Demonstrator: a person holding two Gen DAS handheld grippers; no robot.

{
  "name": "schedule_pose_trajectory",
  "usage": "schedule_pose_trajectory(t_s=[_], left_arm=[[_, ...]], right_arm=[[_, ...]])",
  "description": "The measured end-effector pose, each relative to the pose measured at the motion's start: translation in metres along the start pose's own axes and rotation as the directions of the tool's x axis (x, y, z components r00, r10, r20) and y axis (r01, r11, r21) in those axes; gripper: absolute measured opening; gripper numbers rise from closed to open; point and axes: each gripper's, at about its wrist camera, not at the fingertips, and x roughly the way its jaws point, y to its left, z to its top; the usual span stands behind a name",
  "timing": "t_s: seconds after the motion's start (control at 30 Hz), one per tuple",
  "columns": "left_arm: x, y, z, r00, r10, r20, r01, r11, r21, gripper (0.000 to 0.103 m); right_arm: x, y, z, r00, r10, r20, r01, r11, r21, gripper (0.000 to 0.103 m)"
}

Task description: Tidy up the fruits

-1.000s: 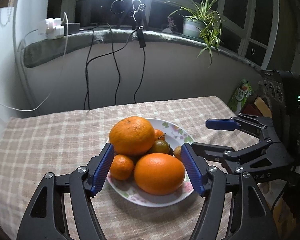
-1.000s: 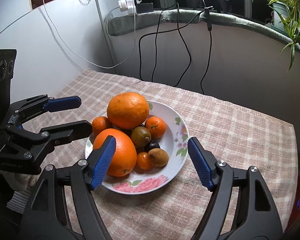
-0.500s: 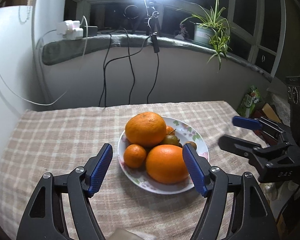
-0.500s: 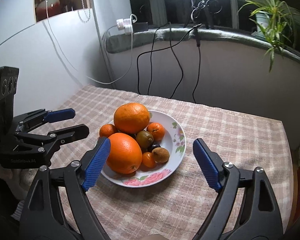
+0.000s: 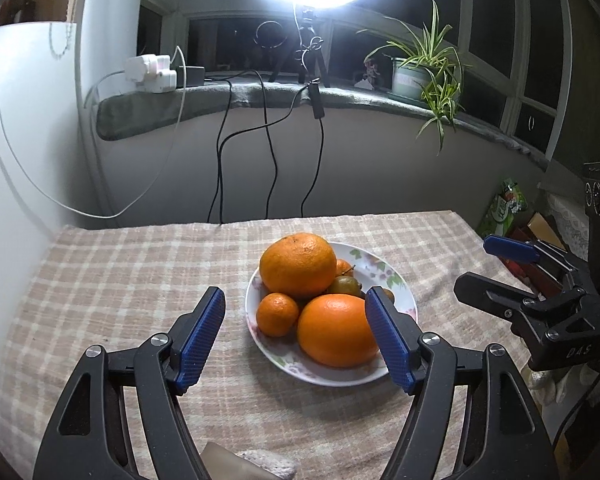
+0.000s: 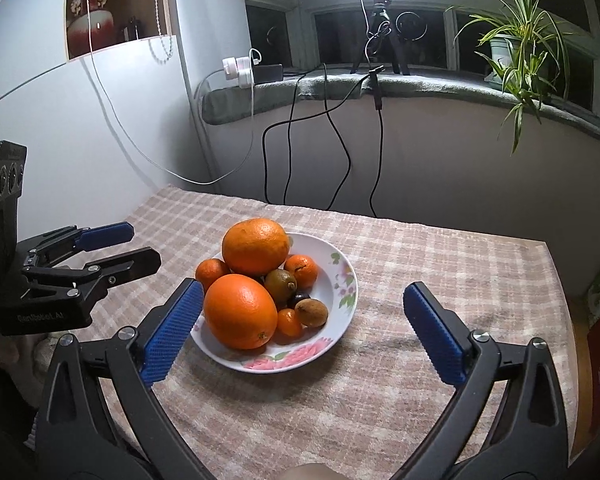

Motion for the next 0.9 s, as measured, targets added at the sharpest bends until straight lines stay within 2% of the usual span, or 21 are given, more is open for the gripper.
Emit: schedule_pose_trajectory(t_s=[0.9], left_arm=[[-0.0019,-0.0039,0.0009,1.0,0.008,0.01,-0.008,1.0,0.015,0.072]], right_arm=[[0.0007,-0.0002,-0.0024,1.0,0.0,-0.009,0.0,1.0,0.003,0.102]])
